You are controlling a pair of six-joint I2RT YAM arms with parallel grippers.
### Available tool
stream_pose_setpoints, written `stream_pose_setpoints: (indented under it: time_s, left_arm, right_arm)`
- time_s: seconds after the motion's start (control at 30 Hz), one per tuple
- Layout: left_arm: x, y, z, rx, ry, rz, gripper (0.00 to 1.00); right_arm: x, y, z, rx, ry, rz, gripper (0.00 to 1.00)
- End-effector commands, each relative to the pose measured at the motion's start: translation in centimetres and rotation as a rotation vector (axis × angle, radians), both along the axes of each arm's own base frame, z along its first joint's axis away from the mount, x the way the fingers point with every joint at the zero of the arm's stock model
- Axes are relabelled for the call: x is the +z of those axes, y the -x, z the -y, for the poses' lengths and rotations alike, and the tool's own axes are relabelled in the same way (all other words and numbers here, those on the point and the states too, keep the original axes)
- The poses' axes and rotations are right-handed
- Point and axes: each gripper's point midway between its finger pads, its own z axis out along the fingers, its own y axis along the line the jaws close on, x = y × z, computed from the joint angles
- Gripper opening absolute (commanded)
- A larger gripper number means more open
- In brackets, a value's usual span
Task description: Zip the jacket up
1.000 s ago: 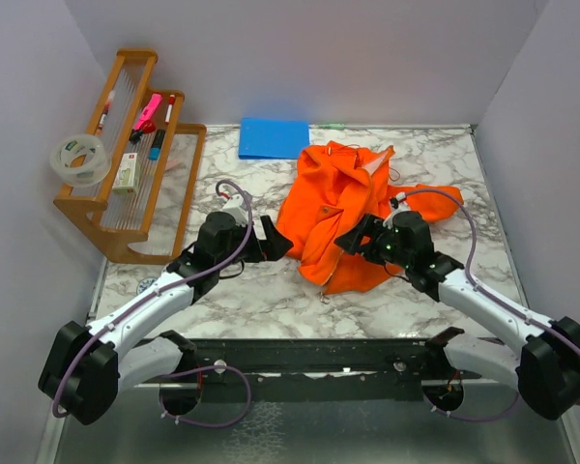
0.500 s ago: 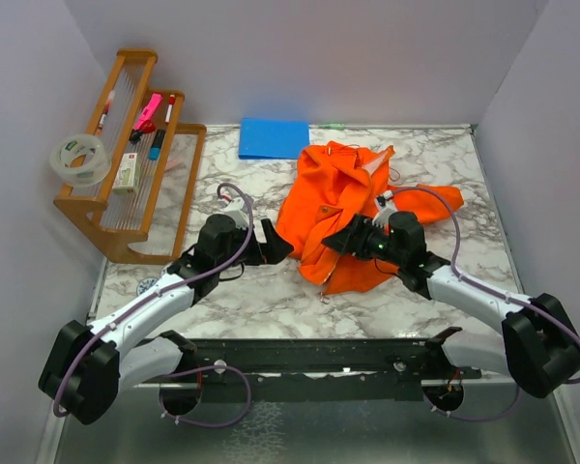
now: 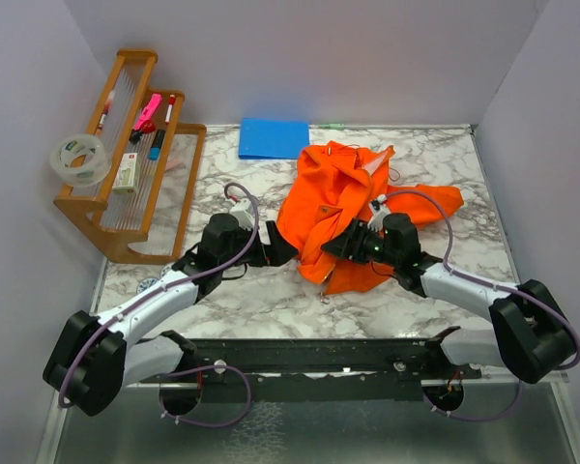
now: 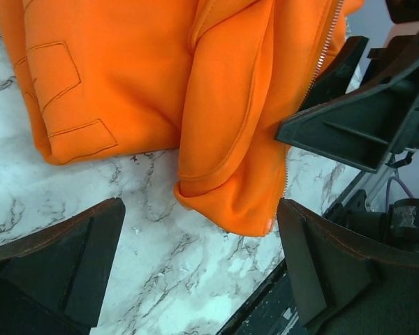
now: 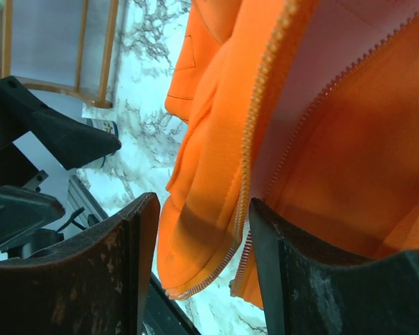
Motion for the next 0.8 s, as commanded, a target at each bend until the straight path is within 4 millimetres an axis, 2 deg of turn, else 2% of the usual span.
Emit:
stream_pose_setpoints:
  time_s: [0.0,0.23,0.4,0.63,0.77]
  left_arm:
    - [0.6,1.0,1.2,-0.074,0.043,0.012,0.99]
    - [-0.1,2.2,2.9,-0.137,0.018,0.010,0.99]
    - [-0.7,3.0,4.5,-0.183,-0.013,0.013,0.99]
    - [-0.1,3.3,6.3,-0.212,-0.072,0.052,0.99]
    - [0.4,2.6,5.9,-0.186,-0.123,0.088,0.99]
  right_arm:
    - [-1.1,0.5,-0.6,0.019,-0.013,-0.028,0.60]
    - [-1.3,0.4,-0.7,0.021,-0.016,-0.030,0.49]
    - [-0.7,0.5,-0.7,0.026,-0.028,-0.003,0.30]
    - [-0.1,0.8,-1.1,0.063,-0.045,0.015,0.02]
    - [0.5,1.1,-1.4,0.091,-0.055,0.032,0.00]
